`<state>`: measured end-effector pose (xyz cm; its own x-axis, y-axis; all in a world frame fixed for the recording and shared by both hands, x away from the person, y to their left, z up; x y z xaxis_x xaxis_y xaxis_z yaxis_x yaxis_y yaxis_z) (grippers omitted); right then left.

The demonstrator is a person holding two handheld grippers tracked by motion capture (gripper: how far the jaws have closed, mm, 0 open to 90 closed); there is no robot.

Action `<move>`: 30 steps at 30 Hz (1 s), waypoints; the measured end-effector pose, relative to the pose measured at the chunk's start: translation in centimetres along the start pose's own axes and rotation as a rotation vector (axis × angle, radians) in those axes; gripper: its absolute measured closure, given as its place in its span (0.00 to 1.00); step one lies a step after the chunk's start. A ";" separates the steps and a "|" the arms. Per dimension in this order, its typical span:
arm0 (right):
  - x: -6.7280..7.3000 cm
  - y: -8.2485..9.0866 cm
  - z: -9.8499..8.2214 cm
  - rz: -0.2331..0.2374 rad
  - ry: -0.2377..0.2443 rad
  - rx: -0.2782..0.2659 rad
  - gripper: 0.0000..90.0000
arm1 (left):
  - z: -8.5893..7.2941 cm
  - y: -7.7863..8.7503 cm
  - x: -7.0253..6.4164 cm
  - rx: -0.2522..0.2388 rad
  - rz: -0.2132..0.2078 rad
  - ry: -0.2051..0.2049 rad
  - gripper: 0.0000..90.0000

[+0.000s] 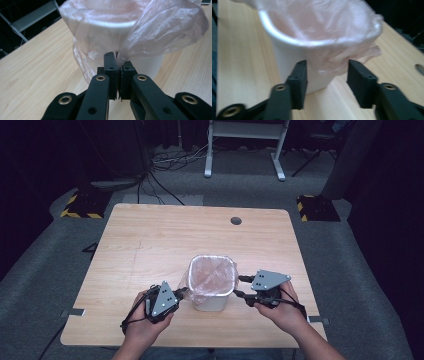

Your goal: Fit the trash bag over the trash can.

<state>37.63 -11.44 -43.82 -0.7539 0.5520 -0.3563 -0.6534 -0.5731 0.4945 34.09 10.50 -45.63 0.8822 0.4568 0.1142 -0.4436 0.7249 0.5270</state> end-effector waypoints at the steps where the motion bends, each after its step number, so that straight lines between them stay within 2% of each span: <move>1: 0.0 0.1 0.2 0.020 -0.012 -0.004 0.69 | 0.4 0.1 0.1 -0.009 0.004 -0.008 0.98; 2: 0.0 0.1 0.2 0.020 -0.012 -0.004 0.69 | 0.4 0.1 0.1 -0.009 0.004 -0.008 0.98; 3: -0.1 0.2 0.4 0.034 -0.022 -0.012 0.78 | 0.6 0.0 0.1 -0.012 0.002 -0.010 0.98; 4: 0.0 0.2 0.6 0.052 -0.013 -0.005 0.95 | 0.8 0.0 0.1 -0.011 0.006 -0.023 0.98; 5: 0.0 0.2 0.7 0.050 -0.014 -0.008 0.99 | 0.8 0.0 0.1 -0.011 0.006 -0.023 0.98; 8: 0.1 0.3 0.8 0.052 -0.012 -0.007 1.00 | 0.7 0.0 -0.1 -0.005 0.004 -0.034 0.98; 9: 0.6 0.5 0.5 0.077 -0.011 0.001 1.00 | 0.6 0.0 -0.1 -0.001 0.002 -0.042 0.98; 13: 1.3 0.2 -0.6 0.103 -0.006 0.033 1.00 | 0.1 -0.4 -0.4 0.013 -0.012 -0.047 0.97; 15: 1.9 -0.4 -1.5 0.129 -0.013 0.052 1.00 | -0.1 -0.7 -0.5 0.031 -0.015 -0.058 0.97; 19: 2.4 -1.1 -2.1 0.144 -0.007 0.071 1.00 | -0.3 -0.9 -0.6 0.061 -0.020 -0.067 0.99; 20: 2.7 -1.7 -2.7 0.154 0.004 0.100 1.00 | -0.8 -1.2 -0.4 0.071 -0.033 -0.056 0.99; 21: 2.7 -1.7 -2.7 0.154 0.004 0.100 1.00 | -0.8 -1.2 -0.4 0.071 -0.033 -0.056 0.99; 22: 2.9 -2.0 -3.0 0.160 0.004 0.112 1.00 | -1.1 -1.4 -0.3 0.072 -0.037 -0.036 0.99; 23: 3.0 -2.4 -3.5 0.167 -0.011 0.126 1.00 | -2.1 -1.8 0.4 0.100 -0.038 -0.009 1.00; 26: 3.1 -2.6 -3.8 0.174 -0.031 0.128 1.00 | -3.1 -2.2 1.0 0.119 -0.035 0.017 1.00; 28: 3.4 -2.8 -4.3 0.188 -0.045 0.141 1.00 | -4.1 -3.0 1.5 0.120 -0.055 0.057 1.00; 30: 3.4 -2.9 -4.5 0.192 -0.053 0.148 1.00 | -4.3 -3.3 1.6 0.126 -0.065 0.062 1.00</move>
<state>36.65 -10.59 -50.05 -0.8562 0.4745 -0.2045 -0.4783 -0.5780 0.6612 36.22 11.07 -50.79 0.8953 0.4447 0.0266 -0.3592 0.6853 0.6335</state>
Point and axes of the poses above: each handheld gripper's, and its own axes: y roughly backward along the jaws, z roughly out of its top, x roughly to its left, the point moved 8 cm from there along -y, roughly forward along the jaws, and after that the axes turned 14 degrees about -z, right-handed, at the moved point
